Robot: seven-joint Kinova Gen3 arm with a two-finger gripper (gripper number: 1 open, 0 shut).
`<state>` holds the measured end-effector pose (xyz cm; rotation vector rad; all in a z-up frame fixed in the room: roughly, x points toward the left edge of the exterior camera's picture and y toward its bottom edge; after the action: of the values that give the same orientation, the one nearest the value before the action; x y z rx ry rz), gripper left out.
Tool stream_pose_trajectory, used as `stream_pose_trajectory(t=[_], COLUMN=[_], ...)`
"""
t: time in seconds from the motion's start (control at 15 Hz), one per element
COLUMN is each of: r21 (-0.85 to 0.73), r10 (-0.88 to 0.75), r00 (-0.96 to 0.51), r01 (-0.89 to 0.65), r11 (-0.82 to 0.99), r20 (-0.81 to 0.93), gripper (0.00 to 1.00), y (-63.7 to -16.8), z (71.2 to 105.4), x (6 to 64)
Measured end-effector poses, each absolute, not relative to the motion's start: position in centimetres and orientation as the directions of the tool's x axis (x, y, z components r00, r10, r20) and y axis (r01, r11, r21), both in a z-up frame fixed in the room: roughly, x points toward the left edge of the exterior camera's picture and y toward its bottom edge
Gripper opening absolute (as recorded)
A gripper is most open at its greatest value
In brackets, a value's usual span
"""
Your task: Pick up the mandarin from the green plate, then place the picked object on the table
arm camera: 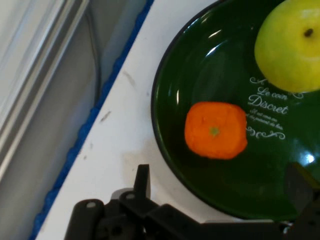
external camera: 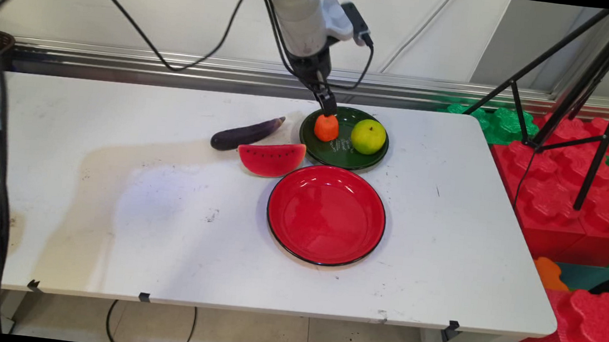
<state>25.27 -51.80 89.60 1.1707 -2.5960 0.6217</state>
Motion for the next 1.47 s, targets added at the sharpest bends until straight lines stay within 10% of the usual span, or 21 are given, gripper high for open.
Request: stream_pose_trajectory(t=[1.07, 1.13, 1.47], r21=[-0.174, -0.171, -0.177], r10=[-0.723, -0.726, -0.738], r00=[-0.610, -0.605, -0.583], r01=[-0.789, -0.793, -0.810], r11=[0.589, 0.584, 0.558], r20=[0.324, 0.326, 0.339], gripper=[1.00, 0.00, 0.00], y=[-58.8, -59.0, -58.9], z=[81.3, 81.2, 81.4], x=[24.1, 24.1, 24.2])
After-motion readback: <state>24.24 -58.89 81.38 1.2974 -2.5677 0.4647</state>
